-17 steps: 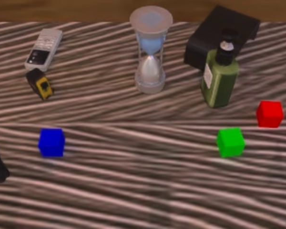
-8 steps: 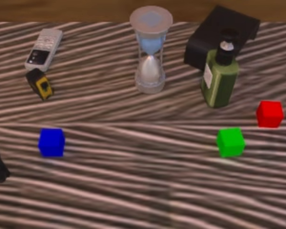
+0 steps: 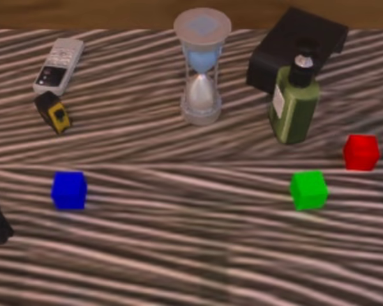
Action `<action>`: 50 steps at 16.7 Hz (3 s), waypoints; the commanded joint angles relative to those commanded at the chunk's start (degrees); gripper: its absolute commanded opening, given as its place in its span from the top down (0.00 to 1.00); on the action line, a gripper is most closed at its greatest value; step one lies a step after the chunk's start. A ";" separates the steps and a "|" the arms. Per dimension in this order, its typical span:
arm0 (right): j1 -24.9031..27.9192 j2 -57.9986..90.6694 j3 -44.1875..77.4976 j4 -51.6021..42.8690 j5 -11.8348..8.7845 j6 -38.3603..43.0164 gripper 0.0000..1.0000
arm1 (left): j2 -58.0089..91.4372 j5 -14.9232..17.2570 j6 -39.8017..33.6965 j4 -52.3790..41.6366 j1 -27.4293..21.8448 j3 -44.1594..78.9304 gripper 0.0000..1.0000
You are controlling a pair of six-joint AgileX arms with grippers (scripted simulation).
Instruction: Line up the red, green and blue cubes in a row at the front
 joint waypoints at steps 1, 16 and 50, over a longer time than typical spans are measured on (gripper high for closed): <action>0.35 6.34 4.60 -3.29 0.05 0.51 0.00 | 0.00 0.00 0.00 0.00 0.00 0.00 0.00; 3.12 52.26 43.26 -27.62 -0.11 4.85 0.00 | 0.00 0.00 0.00 0.00 0.00 0.00 0.00; 3.21 58.79 32.71 -10.53 -0.05 5.02 1.00 | 0.00 0.00 0.00 0.00 0.00 0.00 0.00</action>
